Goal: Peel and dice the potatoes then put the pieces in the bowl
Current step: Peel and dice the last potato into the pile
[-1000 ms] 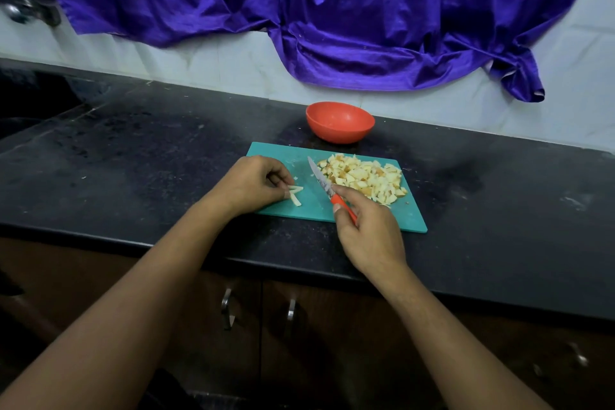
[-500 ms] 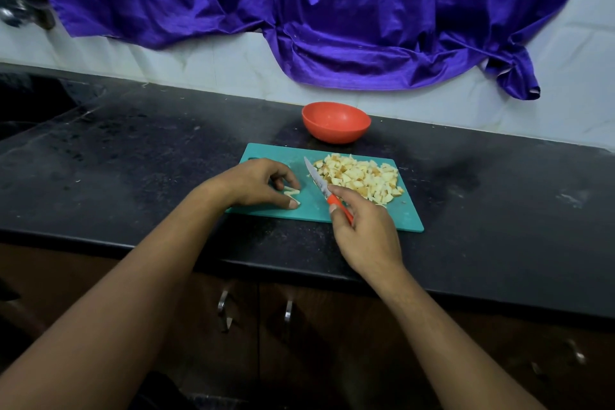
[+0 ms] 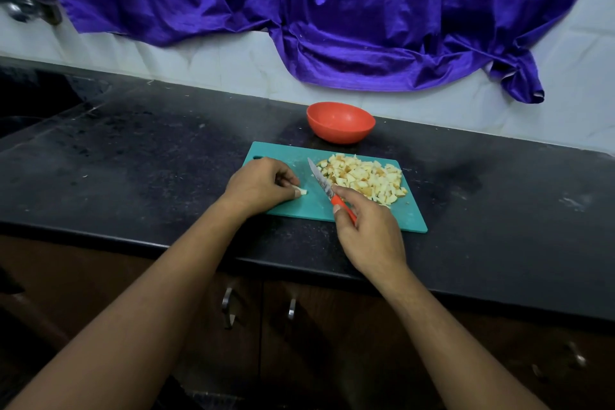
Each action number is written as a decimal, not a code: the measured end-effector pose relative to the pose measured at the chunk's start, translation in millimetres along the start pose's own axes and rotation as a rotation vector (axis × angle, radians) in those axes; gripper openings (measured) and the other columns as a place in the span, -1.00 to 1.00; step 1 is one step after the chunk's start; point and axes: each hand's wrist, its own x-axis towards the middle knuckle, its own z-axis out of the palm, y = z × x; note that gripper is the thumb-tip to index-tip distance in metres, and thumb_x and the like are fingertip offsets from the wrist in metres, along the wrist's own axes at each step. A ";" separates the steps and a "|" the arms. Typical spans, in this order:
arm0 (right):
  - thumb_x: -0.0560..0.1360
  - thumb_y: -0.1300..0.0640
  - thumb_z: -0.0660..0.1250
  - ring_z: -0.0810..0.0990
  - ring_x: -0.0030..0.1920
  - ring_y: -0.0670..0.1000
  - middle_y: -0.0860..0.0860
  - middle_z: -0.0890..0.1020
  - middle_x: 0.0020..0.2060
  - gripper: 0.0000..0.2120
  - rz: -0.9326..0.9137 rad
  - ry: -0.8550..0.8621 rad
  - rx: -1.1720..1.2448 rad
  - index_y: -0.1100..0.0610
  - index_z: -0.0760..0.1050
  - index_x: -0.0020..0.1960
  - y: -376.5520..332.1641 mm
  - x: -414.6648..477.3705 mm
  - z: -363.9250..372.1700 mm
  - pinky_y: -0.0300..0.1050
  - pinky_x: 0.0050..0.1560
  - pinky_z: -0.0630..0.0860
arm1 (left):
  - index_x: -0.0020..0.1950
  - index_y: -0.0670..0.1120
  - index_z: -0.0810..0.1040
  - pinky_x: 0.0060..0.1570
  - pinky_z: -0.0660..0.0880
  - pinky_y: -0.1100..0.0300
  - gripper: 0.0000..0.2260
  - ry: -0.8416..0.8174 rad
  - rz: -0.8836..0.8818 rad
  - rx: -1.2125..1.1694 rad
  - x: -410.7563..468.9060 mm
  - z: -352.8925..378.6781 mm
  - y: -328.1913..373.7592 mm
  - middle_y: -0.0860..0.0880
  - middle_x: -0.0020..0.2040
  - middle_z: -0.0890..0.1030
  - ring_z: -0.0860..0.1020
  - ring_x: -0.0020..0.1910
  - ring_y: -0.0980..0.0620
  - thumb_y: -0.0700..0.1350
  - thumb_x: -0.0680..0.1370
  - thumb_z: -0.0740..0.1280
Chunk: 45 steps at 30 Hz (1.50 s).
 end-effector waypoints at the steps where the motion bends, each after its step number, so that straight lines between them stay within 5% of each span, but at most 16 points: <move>1: 0.66 0.00 0.28 0.58 -0.04 -0.16 -0.13 0.69 0.17 -0.63 0.001 -0.002 -0.001 -0.12 0.51 0.45 -0.6 -0.4 -0.2 -0.08 0.00 0.58 | 0.03 0.12 0.70 0.01 0.55 0.13 -0.80 0.012 -0.002 0.007 -0.9 0.5 -1.7 0.19 -0.17 0.65 0.60 -0.10 0.22 0.10 0.44 0.55; 4: 0.66 0.00 0.27 0.54 -0.15 -0.19 -0.13 0.69 0.14 -0.63 0.008 -0.014 -0.004 -0.12 0.50 0.45 -1.3 -0.5 -0.3 -0.10 -0.10 0.55 | 0.11 0.11 0.69 0.03 0.52 0.16 -0.73 0.019 0.004 0.027 -1.0 -2.7 -5.8 0.17 -0.11 0.64 0.60 -0.04 0.15 0.10 0.44 0.56; 9: 0.66 -0.01 0.27 0.47 -0.33 -0.19 -0.13 0.70 -0.02 -0.62 0.011 -0.029 -0.037 -0.14 0.48 0.47 -4.1 -2.6 -0.3 -0.27 -0.33 0.29 | -0.12 0.12 0.71 -0.01 0.57 0.13 -0.92 0.025 0.006 0.013 -1.3 -5.2 -6.8 0.16 -0.16 0.68 0.62 -0.12 0.20 0.04 0.44 0.57; 18: 0.66 -0.03 0.24 0.60 0.04 -0.07 -0.11 0.66 0.21 -0.61 0.042 -0.101 -0.156 -0.14 0.46 0.49 -17.5 -0.9 -6.1 -0.09 -0.05 0.53 | 0.03 0.18 0.67 -0.05 0.46 0.15 -0.77 0.081 -0.022 0.088 -7.1 5.5 1.6 0.20 -0.06 0.62 0.58 0.01 0.15 0.24 0.46 0.48; 24: 0.67 -0.03 0.21 0.54 -0.15 -0.07 -0.10 0.67 0.01 -0.64 0.053 -0.163 -0.274 -0.15 0.47 0.45 -33.0 2.8 -7.7 -0.10 -0.22 0.42 | -0.06 0.14 0.68 -0.13 0.42 0.18 -0.80 0.125 -0.053 0.056 -10.4 7.8 4.4 0.21 -0.18 0.61 0.58 -0.07 0.17 0.22 0.46 0.49; 30: 0.66 0.04 0.20 0.60 0.06 0.05 -0.02 0.67 0.08 -0.60 -0.014 -0.155 -0.381 -0.13 0.44 0.48 -57.2 9.4 -8.0 -0.04 -0.12 0.45 | -0.07 0.12 0.70 -0.15 0.46 0.17 -0.82 0.186 -0.071 0.036 -15.6 11.2 6.7 0.20 -0.19 0.63 0.59 -0.09 0.18 0.19 0.46 0.51; 45: 0.65 0.05 0.18 0.62 0.00 0.10 0.05 0.65 0.00 -0.58 -0.070 -0.178 -0.477 -0.03 0.40 0.50 -69.6 3.1 8.2 0.02 -0.09 0.48 | -0.16 0.12 0.66 -0.06 0.53 0.14 -0.89 0.131 -0.060 0.017 -16.7 3.2 4.0 0.17 -0.20 0.66 0.61 -0.10 0.15 0.10 0.46 0.52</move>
